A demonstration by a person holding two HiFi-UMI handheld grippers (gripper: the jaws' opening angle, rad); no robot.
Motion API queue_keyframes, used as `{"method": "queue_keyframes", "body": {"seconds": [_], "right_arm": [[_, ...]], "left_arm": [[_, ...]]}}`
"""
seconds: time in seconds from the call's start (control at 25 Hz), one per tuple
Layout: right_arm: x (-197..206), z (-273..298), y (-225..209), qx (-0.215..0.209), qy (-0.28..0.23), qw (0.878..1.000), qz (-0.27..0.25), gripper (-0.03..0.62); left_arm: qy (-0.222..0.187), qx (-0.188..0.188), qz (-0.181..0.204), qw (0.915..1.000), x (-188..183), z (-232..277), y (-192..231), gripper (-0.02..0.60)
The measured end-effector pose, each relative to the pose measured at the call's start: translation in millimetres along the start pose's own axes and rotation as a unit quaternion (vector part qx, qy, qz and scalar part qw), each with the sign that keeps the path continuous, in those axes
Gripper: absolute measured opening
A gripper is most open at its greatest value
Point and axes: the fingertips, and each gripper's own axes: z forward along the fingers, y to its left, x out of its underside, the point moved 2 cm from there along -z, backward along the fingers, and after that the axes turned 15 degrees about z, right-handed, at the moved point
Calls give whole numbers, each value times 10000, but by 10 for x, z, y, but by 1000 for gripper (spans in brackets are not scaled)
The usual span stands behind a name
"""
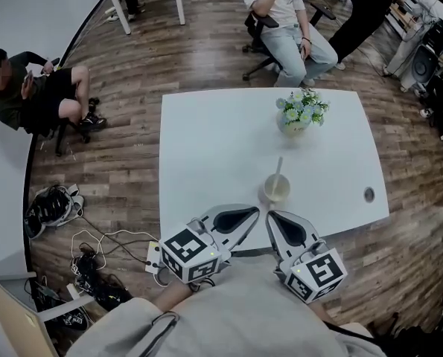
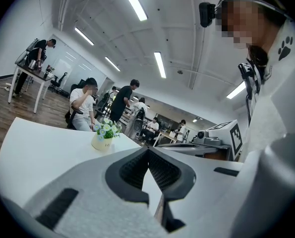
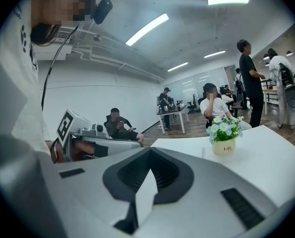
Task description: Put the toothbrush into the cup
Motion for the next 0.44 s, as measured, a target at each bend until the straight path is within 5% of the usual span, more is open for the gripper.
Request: {"method": "queue_keyframes", "body": {"seconds": [0.44], "right_arm": [[110, -14, -98, 197, -81, 9998, 56, 17]], "left_arm": [[1, 312, 56, 9995, 75, 90, -37, 6]]}}
